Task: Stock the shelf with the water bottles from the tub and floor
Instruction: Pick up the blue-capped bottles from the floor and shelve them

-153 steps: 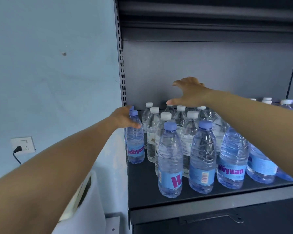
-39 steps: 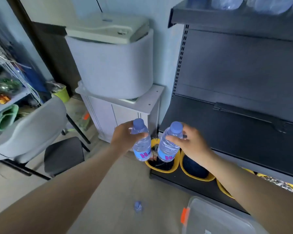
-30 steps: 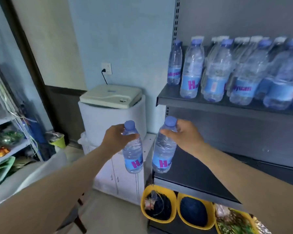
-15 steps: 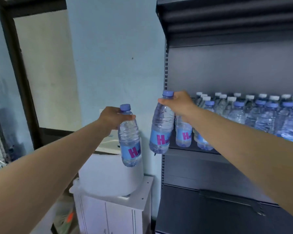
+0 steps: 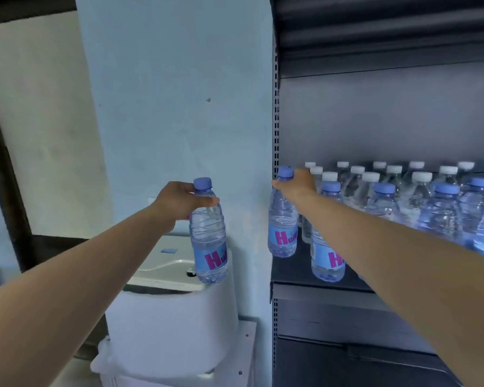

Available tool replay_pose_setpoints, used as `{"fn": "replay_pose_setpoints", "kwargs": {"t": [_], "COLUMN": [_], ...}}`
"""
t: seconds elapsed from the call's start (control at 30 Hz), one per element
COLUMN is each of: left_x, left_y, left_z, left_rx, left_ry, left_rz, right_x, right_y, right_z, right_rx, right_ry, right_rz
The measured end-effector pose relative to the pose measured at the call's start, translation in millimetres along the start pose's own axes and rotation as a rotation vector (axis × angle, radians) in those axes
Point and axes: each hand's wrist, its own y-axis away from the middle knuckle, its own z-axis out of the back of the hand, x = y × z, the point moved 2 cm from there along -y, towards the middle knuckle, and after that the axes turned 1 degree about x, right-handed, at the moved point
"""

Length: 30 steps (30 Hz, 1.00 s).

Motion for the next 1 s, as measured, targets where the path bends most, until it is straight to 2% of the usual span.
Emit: {"fn": "replay_pose_setpoints", "kwargs": {"t": [0.23, 0.4, 0.63, 0.7, 0.87, 1.0], "left_x": [15, 16, 0, -7, -30, -47], "left_y": [-42, -56, -62, -60, -56, -47], "left_z": [-12, -22, -35, -39, -61, -87], "left_rx": [0.132, 0.205, 0.265, 0.279, 0.320, 0.402], "left_ry": [0.005, 0.040, 0.069, 0.096, 0.102, 0.146], "left_rz": [-0.014, -0.041, -0.078, -0.089, -0.108, -0.162], "right_x": [-22, -26, 8, 26, 64, 71], "right_y": [-32, -35, -42, -42, -39, -41], "right_z": [-21, -19, -4, 6, 49, 86], "right_rx": [-0.051, -0.080, 0.020, 0.002, -0.060, -0.094], "right_ry": [0.160, 0.214, 0.493, 0.605, 0.816, 0.942], "right_rz": [-0.119, -0.127, -0.009, 0.026, 0.247, 0.285]}}
